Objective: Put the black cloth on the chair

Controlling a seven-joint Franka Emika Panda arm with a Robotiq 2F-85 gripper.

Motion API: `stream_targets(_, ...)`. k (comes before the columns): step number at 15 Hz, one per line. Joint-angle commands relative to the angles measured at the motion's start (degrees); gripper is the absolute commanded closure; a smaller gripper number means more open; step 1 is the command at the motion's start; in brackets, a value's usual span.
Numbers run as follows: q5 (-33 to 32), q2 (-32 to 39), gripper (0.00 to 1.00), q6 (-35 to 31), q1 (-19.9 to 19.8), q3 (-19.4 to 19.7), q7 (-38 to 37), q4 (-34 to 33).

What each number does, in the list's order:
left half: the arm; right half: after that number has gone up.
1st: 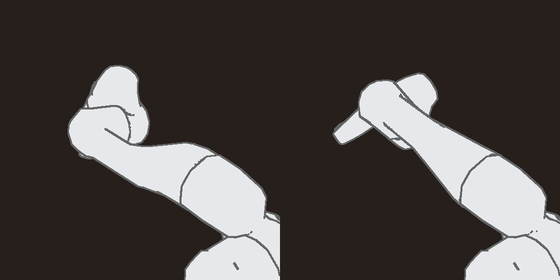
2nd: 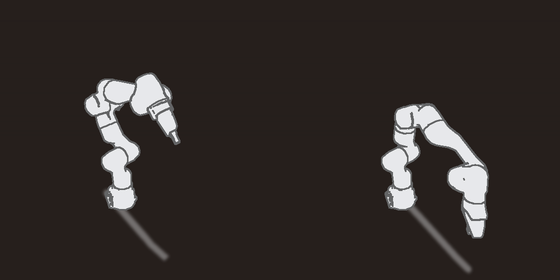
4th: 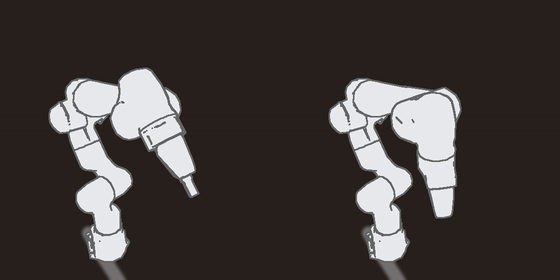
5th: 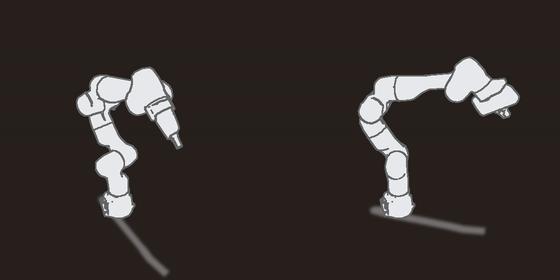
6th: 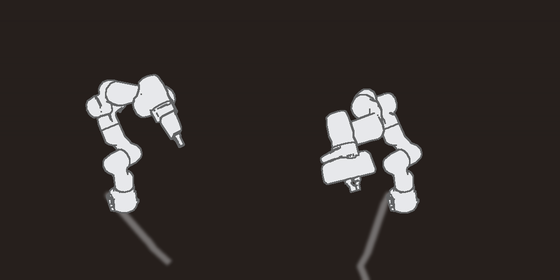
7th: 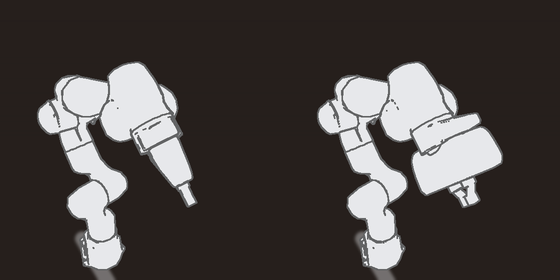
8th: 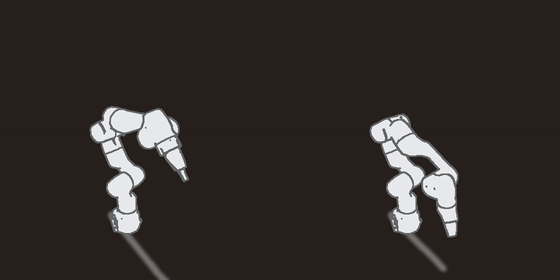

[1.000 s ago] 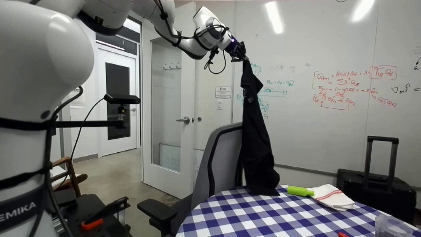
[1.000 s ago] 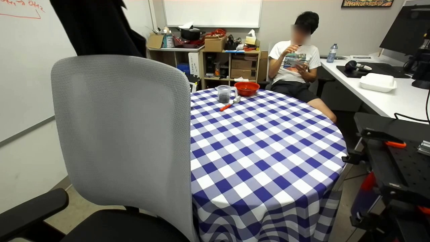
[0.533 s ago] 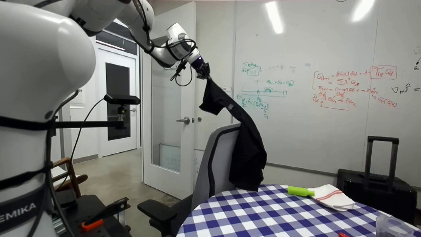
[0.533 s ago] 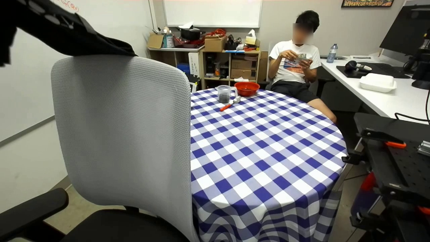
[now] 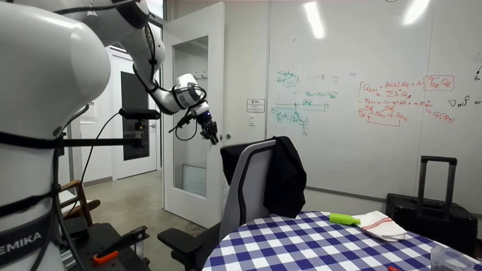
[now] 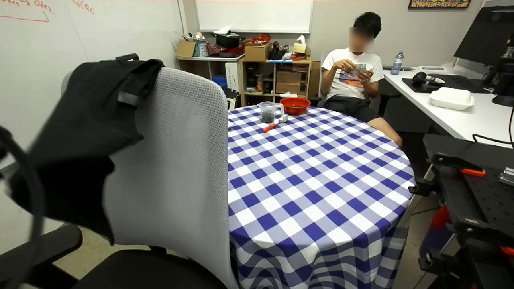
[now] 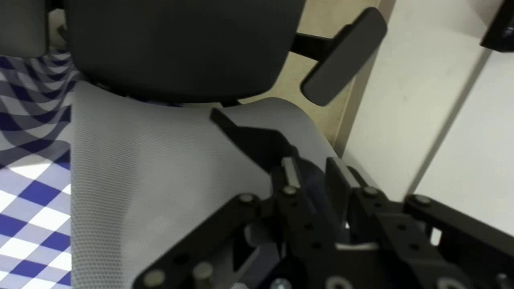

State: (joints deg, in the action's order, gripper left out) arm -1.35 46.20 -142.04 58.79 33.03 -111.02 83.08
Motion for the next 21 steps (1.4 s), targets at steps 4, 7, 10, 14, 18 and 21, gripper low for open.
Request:
stream_targets(4, -9.7, -3.3, 0.19, 7.34, -9.44, -14.02, 5.22, 0.09)
stream_targets(7, -12.24, -5.73, 0.01, 8.26, -14.16, -18.91, 10.12, 0.38)
stream_targets(10, -12.76, -9.19, 0.0, 8.96, -19.19, -21.6, 14.11, 0.85)
stream_targets(14, -12.85, -15.18, 0.0, 12.13, -26.76, -25.07, 23.37, 2.77)
stream_targets(18, -12.11, -23.15, 0.0, 18.68, -35.61, -29.25, 38.01, 7.89)
stream_targets(21, -13.4, -30.15, 0.0, 21.25, -40.8, -30.04, 48.56, 14.5)
